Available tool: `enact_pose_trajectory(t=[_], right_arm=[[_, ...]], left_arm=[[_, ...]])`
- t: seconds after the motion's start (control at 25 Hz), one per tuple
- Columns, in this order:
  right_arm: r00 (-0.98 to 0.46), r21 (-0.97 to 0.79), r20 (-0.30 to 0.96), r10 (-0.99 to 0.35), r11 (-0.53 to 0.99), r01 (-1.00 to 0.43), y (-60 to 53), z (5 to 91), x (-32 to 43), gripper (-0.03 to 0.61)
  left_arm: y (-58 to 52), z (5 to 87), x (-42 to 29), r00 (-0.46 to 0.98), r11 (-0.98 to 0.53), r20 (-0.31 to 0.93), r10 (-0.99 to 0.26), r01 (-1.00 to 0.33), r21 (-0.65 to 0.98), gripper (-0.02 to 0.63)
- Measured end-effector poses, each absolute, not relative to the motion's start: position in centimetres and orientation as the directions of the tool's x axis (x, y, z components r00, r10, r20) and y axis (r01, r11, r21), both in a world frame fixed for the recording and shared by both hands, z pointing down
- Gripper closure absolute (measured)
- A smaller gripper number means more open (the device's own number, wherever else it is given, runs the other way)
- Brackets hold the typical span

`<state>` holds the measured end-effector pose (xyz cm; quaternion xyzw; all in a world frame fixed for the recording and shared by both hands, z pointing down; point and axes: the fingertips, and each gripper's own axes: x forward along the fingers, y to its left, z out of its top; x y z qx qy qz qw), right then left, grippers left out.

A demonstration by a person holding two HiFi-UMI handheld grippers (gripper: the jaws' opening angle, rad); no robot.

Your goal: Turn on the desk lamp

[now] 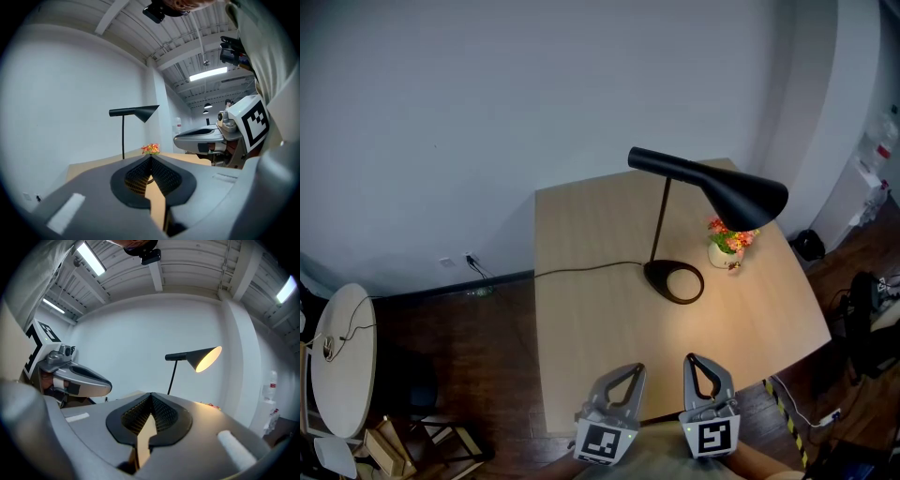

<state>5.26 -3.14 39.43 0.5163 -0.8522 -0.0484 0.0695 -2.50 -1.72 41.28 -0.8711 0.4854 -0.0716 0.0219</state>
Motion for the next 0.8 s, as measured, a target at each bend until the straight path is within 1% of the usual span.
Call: enact_pose_trajectory(t=[0.12, 0.4, 0.56, 0.8], right_arm=[[-0.456, 0.164, 0.061, -0.888, 0.459, -0.873, -1.6, 39.2, 4.9, 0.578], [-0.391, 0.159, 0.117, -0.913, 0.406, -0.9, 1.9, 39.9, 6.7, 0.578], [-0.37, 0.165, 0.103, -0.923, 0.383, -0.909, 2.9, 39.6, 8.5, 0.578], [-0.405, 0.139, 0.094, -0.909, 0.415, -0.899, 4.5, 39.5, 11.0, 0.578]], left_arm=[[-0.5, 40.9, -2.4, 0.536, -0.544, 0.09, -0.839, -0.83, -0.125, 0.615], [2.6, 42.3, 0.0, 0.609, -0.615, 0.1, -0.787, -0.788, -0.035, 0.615], [3.4, 41.3, 1.8, 0.632, -0.638, 0.091, -0.77, -0.766, -0.077, 0.615], [4.7, 40.4, 4.4, 0.605, -0.613, 0.1, -0.79, -0.782, -0.112, 0.615]])
